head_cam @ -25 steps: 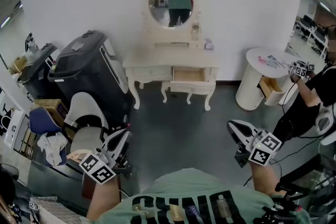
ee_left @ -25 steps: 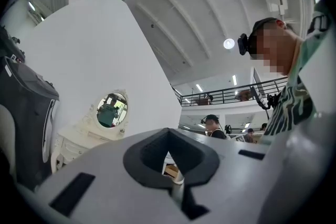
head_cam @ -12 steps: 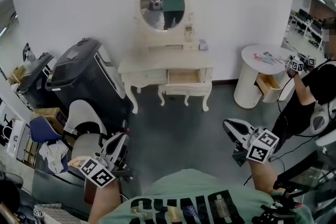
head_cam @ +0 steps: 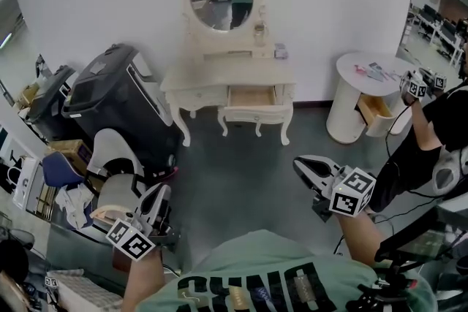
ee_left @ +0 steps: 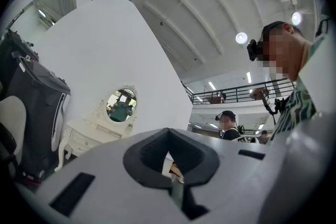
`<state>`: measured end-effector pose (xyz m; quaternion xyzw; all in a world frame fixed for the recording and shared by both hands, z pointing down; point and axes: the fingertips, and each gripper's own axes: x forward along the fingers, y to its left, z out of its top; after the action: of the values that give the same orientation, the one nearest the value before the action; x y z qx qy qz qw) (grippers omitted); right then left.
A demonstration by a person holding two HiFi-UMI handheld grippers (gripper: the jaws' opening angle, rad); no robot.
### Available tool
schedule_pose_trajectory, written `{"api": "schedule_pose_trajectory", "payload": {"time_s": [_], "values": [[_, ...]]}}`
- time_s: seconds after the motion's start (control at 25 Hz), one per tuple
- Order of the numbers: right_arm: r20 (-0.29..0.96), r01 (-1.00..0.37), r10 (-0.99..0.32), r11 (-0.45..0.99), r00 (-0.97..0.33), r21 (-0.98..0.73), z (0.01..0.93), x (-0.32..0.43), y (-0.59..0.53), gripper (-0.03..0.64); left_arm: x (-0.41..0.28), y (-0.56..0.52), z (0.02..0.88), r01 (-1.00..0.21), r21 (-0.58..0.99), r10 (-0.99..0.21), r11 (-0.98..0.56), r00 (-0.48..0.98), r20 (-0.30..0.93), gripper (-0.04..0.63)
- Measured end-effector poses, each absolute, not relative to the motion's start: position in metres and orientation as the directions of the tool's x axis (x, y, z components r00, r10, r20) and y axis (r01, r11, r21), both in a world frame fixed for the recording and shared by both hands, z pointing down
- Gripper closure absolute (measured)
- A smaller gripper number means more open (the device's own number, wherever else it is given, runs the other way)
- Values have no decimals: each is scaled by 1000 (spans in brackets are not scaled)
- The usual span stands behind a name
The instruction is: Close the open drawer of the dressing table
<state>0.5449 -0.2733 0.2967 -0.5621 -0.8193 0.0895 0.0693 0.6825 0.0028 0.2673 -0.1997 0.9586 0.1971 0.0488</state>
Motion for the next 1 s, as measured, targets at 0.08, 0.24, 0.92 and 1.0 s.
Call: {"api": "schedule_pose_trajectory", "payload": {"time_s": [0.08, 0.24, 0.92, 1.0], "values": [[16, 918, 943, 326, -331, -225, 297, 543, -273, 611, 683, -3, 270, -375, 370, -340, 850, -927, -158, 598], [29, 924, 951, 306, -308, -230, 310, 533, -264, 611, 682, -1, 282, -342, 379, -314, 860, -940, -137, 598], [36, 854, 868, 495, -496, -162, 284, 481, -116, 611, 603, 202, 269, -425, 325, -395, 845, -905, -157, 598], [35, 834, 848, 528, -529, -163, 281, 476, -99, 611, 590, 226, 265, -448, 317, -417, 836, -894, -163, 598]]}}
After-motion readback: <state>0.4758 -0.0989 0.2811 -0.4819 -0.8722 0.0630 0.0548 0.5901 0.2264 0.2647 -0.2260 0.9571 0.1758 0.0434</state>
